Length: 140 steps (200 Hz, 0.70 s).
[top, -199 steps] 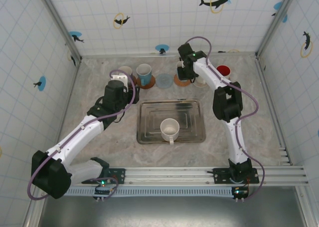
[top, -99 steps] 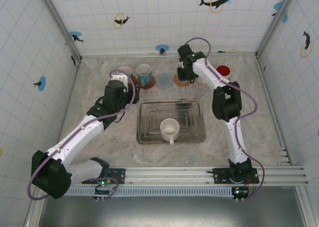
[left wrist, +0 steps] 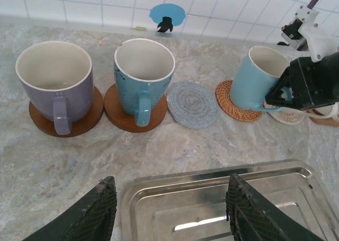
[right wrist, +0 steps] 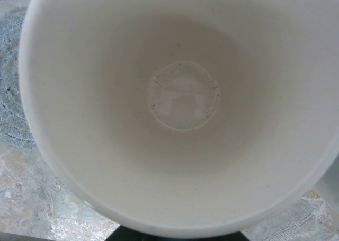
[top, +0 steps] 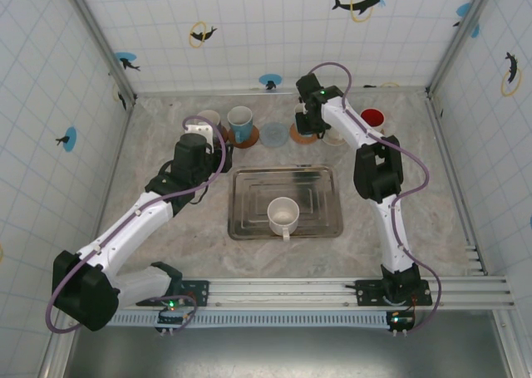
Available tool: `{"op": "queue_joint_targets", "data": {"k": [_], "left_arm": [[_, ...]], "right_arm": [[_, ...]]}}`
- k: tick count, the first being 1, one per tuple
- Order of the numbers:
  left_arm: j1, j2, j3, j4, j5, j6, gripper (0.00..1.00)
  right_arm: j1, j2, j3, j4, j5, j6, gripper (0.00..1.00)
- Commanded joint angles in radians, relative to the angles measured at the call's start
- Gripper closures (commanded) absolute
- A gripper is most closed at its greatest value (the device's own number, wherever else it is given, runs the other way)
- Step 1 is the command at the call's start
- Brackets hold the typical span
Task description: Place the cup by the coaster
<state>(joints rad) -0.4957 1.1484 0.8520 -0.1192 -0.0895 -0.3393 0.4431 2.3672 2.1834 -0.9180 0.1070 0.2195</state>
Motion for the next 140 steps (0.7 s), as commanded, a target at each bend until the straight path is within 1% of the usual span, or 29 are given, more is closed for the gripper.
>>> {"op": "queue_joint_targets", "data": {"k": [1,68,136,140], "left_arm": [[0.0,-0.009,0.026,-0.013,0.003,0.016,0.44],[0.0,-0.027,0.024,-0.019,0.005,0.014,0.44],[0.0,-0.054,0.02,-0.026,0.008,0.01,0.44],[0.0,-0.056,0.021,-0.025,0.007,0.008,0.44]], "right_arm": [[-0.004,-0.009,0.043,0.007,0.011,0.001,0.76],[-0.004,-0.049,0.009,0.008,0.006,0.0,0.64],[-0.003,-0.119,-0.034,0.001,-0.012,-0.005,0.62],[-0.002,-0.153,-0.038,0.001,-0.011,-0.005,0.62]]}}
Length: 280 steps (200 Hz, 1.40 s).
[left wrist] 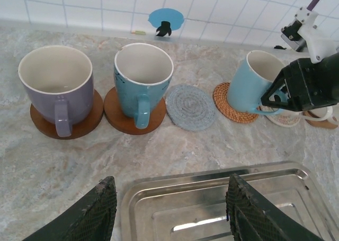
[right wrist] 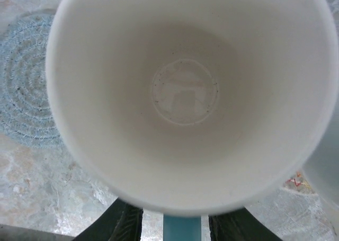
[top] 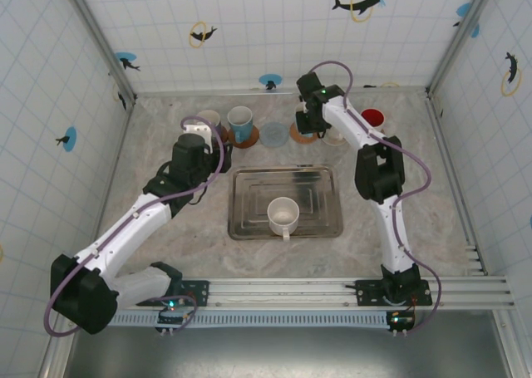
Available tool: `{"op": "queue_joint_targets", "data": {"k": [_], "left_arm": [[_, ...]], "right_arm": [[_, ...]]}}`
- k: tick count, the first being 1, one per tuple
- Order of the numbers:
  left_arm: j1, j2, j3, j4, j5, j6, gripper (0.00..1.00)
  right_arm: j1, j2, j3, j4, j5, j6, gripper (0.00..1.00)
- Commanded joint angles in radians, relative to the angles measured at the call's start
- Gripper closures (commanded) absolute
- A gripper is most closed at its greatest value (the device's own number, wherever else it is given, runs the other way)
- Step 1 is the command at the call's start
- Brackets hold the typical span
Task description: Place the cup by the coaster
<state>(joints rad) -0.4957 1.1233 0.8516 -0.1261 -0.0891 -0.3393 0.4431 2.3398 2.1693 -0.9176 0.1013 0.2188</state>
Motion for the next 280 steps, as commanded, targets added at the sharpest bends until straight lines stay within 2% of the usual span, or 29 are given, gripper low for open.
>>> {"op": "queue_joint_targets", "data": {"k": [1,50,88,116,152,185,217,253,280], "left_arm": [[0.0,-0.031,0.02,-0.018,0.006,0.008,0.44],[0.0,-0.055,0.018,-0.024,0.019,-0.011,0.45],[0.0,-0.087,0.014,-0.03,0.025,-0.042,0.47],[-0.003,-0.108,0.009,-0.029,0.041,-0.062,0.47],[-0.034,-0.102,0.024,-0.044,0.069,-0.079,0.48],[-0.146,-0.052,0.099,-0.096,0.011,-0.062,0.49],[-0.277,0.025,0.207,-0.235,-0.071,-0.046,0.48],[-0.408,0.075,0.284,-0.391,-0.15,-0.064,0.46],[-0.48,0.09,0.302,-0.462,-0.155,-0.09,0.46]], "right_arm": [[-0.002,-0.128,-0.026,0.0,-0.005,-0.005,0.62],[0.006,-0.266,-0.126,0.032,0.035,-0.009,0.59],[0.015,-0.436,-0.29,0.135,0.018,0.003,0.57],[0.024,-0.59,-0.434,0.267,0.037,0.046,0.57],[0.059,-0.799,-0.655,0.5,0.137,0.111,0.54],[0.106,-0.941,-0.844,0.655,0.338,0.205,0.53],[0.133,-1.039,-1.046,0.884,0.365,0.306,0.53],[0.128,-1.08,-1.076,0.795,0.426,0.29,0.49],[0.11,-1.147,-1.191,0.867,0.413,0.315,0.48]]}}
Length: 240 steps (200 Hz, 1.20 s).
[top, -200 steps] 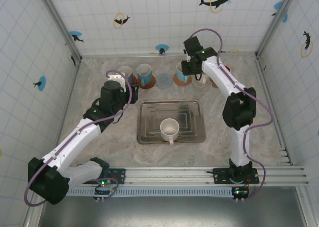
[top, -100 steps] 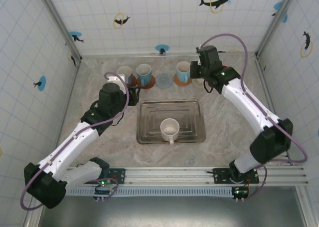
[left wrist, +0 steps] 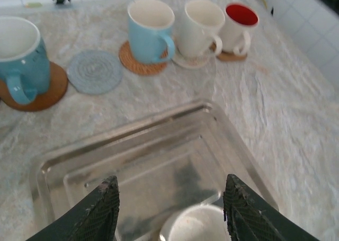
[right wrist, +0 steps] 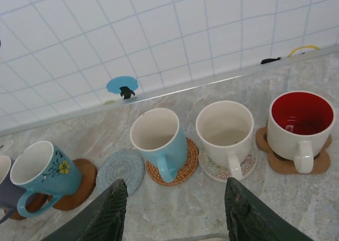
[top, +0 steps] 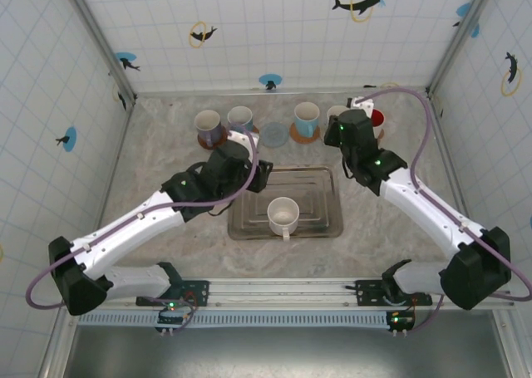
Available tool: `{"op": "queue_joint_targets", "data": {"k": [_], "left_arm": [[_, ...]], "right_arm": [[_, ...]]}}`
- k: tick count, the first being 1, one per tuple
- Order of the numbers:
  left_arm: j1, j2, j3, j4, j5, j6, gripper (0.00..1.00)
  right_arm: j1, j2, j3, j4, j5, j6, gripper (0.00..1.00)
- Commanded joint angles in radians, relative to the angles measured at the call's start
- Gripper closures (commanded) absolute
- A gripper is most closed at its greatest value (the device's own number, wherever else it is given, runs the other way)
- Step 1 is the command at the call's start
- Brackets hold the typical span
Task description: Place the cup by the coaster
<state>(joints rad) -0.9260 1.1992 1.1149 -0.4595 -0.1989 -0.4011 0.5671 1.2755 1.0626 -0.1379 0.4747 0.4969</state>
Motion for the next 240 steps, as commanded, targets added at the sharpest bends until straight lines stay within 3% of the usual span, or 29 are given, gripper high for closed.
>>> {"op": "queue_joint_targets", "data": {"k": [1,134,240], "left_arm": [[-0.053,0.014,0.039,-0.131,-0.046,-0.029,0.46],[-0.336,0.137,0.002,-0.345,-0.062,-0.265,0.42],[-0.397,0.181,-0.118,-0.23,-0.028,-0.409,0.39]], "right_arm": [[-0.015,-0.084,-0.088,0.091,0.04,0.038,0.48],[-0.099,-0.218,-0.247,0.141,-0.002,0.079,0.43],[-0.107,-0.206,-0.263,0.159,-0.025,0.092,0.43]]}}
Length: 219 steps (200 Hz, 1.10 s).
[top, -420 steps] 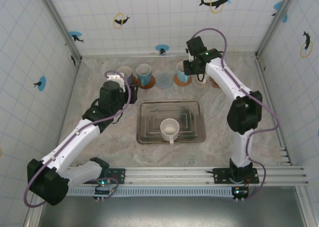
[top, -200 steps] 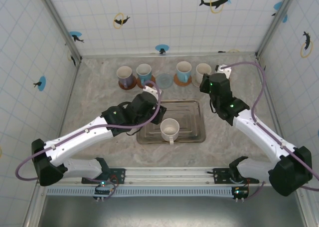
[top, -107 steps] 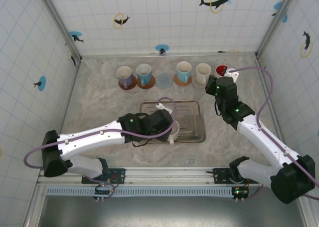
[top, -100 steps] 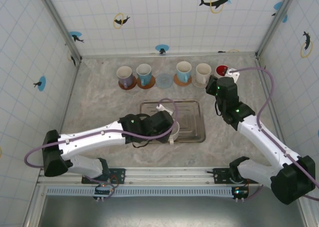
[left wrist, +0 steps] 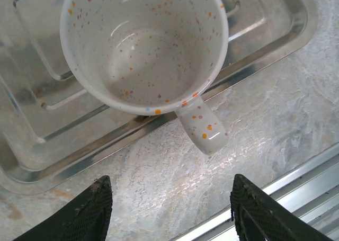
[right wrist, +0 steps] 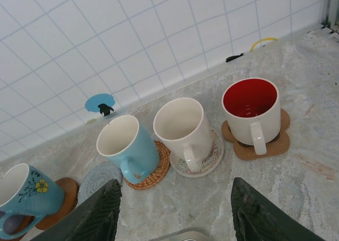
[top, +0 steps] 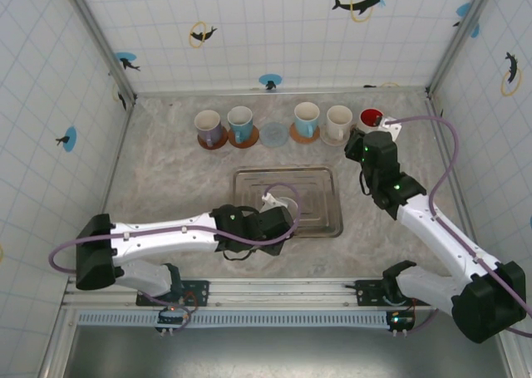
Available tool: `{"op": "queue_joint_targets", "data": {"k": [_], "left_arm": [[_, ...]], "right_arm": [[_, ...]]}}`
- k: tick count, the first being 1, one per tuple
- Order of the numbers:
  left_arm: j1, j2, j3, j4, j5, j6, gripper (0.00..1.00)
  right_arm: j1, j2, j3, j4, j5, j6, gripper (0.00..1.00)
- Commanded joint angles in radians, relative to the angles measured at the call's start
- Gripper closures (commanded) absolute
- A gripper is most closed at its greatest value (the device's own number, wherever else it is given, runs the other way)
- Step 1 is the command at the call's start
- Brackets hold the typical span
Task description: Place the cup by the coaster
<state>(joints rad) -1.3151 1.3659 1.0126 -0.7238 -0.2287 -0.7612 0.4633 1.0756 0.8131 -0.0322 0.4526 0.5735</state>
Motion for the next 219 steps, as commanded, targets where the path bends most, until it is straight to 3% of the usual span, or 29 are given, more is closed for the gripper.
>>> {"op": "queue_joint_targets", "data": {"k": [1,65,219], "left_arm": [[-0.008,0.014,-0.015,0.035,0.001,-0.05,0.38],[-0.01,0.043,-0.046,0.121,0.019,-0.082,0.36],[-0.015,0.121,-0.034,0.153,-0.017,-0.133,0.34]], "right_arm": [[-0.003,-0.006,-0.014,0.054,-0.003,0.015,0.43],[-0.006,-0.013,-0.023,0.048,0.006,0.014,0.41],[-0.008,0.008,-0.02,0.058,-0.007,0.015,0.41]]}}
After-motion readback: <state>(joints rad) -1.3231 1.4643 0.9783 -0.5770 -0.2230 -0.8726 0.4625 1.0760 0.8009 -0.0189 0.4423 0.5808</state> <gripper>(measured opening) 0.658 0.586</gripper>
